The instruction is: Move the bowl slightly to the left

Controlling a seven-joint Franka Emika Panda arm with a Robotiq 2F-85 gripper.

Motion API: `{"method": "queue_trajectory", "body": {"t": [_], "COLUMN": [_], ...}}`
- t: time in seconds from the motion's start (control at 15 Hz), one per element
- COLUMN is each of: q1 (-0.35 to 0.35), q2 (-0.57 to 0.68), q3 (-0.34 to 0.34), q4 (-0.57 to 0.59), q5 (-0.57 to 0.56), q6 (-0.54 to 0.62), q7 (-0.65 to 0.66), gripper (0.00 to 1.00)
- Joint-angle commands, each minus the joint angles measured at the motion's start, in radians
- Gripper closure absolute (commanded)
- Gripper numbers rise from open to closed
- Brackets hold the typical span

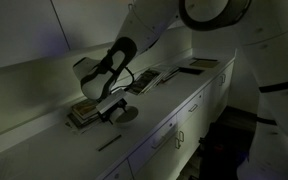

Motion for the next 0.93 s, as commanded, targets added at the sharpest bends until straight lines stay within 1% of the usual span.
{"method": "queue_trajectory", "body": {"t": [0.0,0.2,0.27,0.33,0.53,0.6,0.67,0.73,0.87], "q1": [0.023,0.022,0.022,0.023,0.029,0.031,0.033,0.034,0.036], "q2": [0.085,0.154,0.177,0.196,0.243,0.253,0.26,0.265,0.269], "q3": [-0.039,-0.05,-0.051,-0.051,-0.054,-0.057,-0.058,-0.061,-0.066], "q4": [0.107,0.17,0.19,0.209,0.252,0.261,0.266,0.27,0.272], "q5": [0.02,0.038,0.038,0.038,0.039,0.037,0.036,0.036,0.032], "q6": [-0.073,-0.09,-0.089,-0.089,-0.096,-0.099,-0.099,-0.1,-0.094], "q7": [-0.056,-0.081,-0.092,-0.104,-0.12,-0.119,-0.121,-0.122,-0.129], "gripper": [0.0,0.0,0.01,0.18,0.4,0.5,0.56,0.65,0.78]}}
